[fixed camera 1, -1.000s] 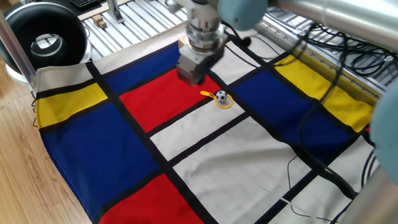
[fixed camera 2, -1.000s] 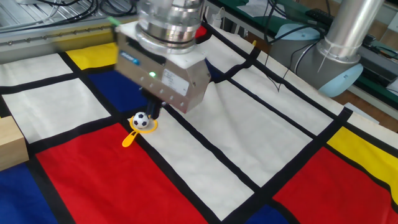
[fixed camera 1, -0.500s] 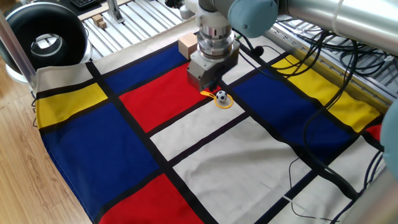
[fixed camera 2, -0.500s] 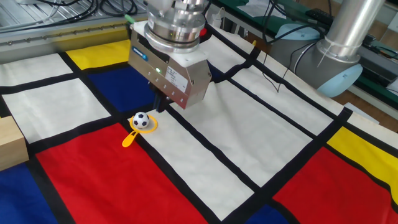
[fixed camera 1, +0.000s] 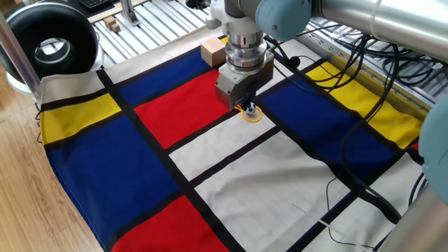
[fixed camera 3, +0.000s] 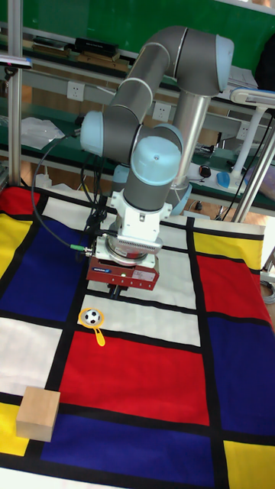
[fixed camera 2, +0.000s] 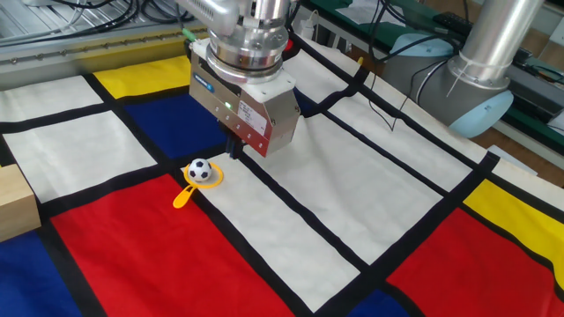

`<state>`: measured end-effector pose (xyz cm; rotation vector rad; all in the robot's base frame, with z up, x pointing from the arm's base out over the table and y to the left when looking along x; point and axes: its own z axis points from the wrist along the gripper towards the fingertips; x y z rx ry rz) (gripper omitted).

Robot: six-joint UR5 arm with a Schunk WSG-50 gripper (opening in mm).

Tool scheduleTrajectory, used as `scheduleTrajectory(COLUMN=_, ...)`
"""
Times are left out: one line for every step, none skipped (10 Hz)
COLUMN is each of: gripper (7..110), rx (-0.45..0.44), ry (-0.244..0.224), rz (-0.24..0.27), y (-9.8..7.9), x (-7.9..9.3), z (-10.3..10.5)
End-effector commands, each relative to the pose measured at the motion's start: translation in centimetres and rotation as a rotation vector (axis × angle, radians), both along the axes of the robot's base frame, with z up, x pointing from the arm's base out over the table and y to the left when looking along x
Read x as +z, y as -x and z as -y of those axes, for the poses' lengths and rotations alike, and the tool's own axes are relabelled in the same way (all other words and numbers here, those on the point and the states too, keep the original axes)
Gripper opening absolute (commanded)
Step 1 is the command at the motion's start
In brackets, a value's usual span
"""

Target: Attach the bubble ring to the ball

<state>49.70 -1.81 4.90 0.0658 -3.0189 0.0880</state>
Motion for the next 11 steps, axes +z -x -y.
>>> scheduleTrajectory(gripper=7, rx=0.032, ry=-0.017, rz=-0.025, y=0.54, x=-0.25, z=-0.18)
scheduleTrajectory(gripper=7, rx=0.035, ry=-0.021, rz=-0.029, y=0.65, x=-0.24, z=-0.28)
scheduleTrajectory(gripper=7, rx=0.034, ry=-0.021, rz=-0.037, y=0.84, x=-0.21, z=-0.28)
scheduleTrajectory(gripper=7, rx=0.031, ry=-0.022, rz=-0.043, y=0.99, x=-0.19, z=-0.32)
scheduleTrajectory(gripper=7, rx=0.028, ry=-0.022, rz=-0.044, y=1.03, x=-0.19, z=-0.32)
scheduleTrajectory(gripper=7, rx=0.026, ry=-0.023, rz=-0.044, y=1.03, x=-0.19, z=-0.36)
scheduleTrajectory(gripper=7, rx=0.027, ry=-0.028, rz=-0.040, y=0.91, x=-0.23, z=-0.52)
scheduleTrajectory(gripper=7, rx=0.027, ry=-0.029, rz=-0.035, y=0.79, x=-0.26, z=-0.58)
scheduleTrajectory(gripper=7, rx=0.026, ry=-0.034, rz=-0.029, y=0.64, x=-0.28, z=-0.69)
scheduleTrajectory(gripper=7, rx=0.029, ry=-0.034, rz=-0.021, y=0.46, x=-0.28, z=-0.68)
scheduleTrajectory(gripper=7, rx=0.030, ry=-0.038, rz=-0.012, y=0.24, x=-0.28, z=-0.77)
